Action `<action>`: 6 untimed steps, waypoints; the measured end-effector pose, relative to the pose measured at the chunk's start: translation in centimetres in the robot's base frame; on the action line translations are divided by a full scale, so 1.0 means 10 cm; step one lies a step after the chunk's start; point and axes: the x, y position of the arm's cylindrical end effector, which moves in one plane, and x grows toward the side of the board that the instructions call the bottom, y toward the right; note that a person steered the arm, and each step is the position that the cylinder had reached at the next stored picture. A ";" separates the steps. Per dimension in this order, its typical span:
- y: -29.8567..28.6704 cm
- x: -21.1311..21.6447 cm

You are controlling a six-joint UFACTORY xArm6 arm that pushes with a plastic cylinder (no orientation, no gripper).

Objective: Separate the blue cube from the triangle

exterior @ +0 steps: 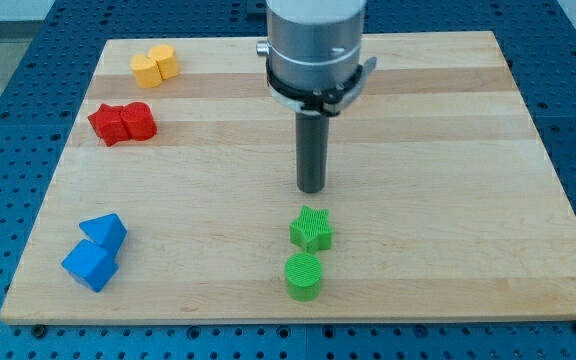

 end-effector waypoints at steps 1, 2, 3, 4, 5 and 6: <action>-0.25 -0.06; -0.55 0.06; -0.82 0.13; -1.11 0.13; -1.43 0.13; -1.80 0.13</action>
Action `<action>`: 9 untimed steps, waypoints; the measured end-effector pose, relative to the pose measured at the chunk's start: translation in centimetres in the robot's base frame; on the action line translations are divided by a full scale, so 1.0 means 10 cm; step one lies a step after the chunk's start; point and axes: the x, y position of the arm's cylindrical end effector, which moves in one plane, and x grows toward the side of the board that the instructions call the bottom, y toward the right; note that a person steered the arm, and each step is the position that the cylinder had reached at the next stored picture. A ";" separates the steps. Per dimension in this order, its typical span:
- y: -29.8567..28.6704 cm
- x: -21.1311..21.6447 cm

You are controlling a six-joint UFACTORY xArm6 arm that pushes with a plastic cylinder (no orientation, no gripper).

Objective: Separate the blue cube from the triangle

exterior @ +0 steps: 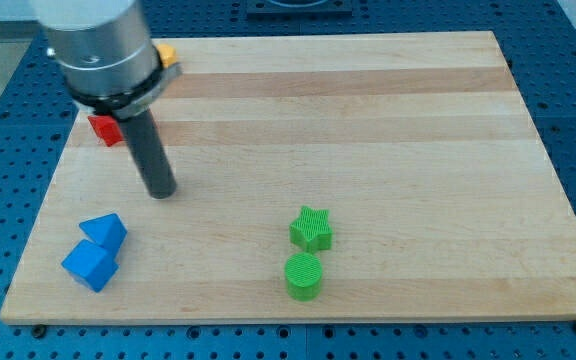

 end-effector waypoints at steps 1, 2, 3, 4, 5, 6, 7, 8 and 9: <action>-0.39 0.00; -0.78 0.00; -1.17 0.02; -1.29 0.03; -1.29 0.25; -1.29 1.11; -1.29 1.29; -1.07 1.13; -0.79 0.90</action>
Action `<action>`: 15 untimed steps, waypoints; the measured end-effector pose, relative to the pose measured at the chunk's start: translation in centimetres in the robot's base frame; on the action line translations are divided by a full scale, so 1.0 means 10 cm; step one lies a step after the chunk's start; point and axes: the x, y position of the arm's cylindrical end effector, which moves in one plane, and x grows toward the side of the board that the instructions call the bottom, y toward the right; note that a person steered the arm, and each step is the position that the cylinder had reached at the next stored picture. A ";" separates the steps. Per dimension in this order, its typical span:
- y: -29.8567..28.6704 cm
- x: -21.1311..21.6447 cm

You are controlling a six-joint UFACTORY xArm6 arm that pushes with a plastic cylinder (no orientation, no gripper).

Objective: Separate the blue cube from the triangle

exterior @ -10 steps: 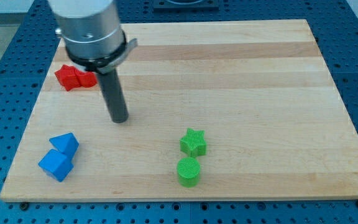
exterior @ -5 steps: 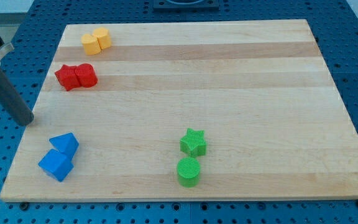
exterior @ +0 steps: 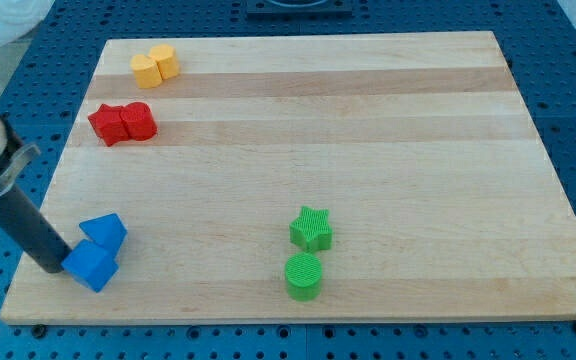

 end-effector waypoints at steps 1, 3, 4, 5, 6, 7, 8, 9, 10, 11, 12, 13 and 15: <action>0.00 0.00; 0.00 0.25; 0.11 0.38; 0.39 0.41; 0.51 0.41; 0.55 0.10; 0.91 -0.78; 1.31 -1.69; 1.59 -2.42; 1.59 -2.43; 1.61 -2.40; 1.78 -1.76; 1.85 -1.04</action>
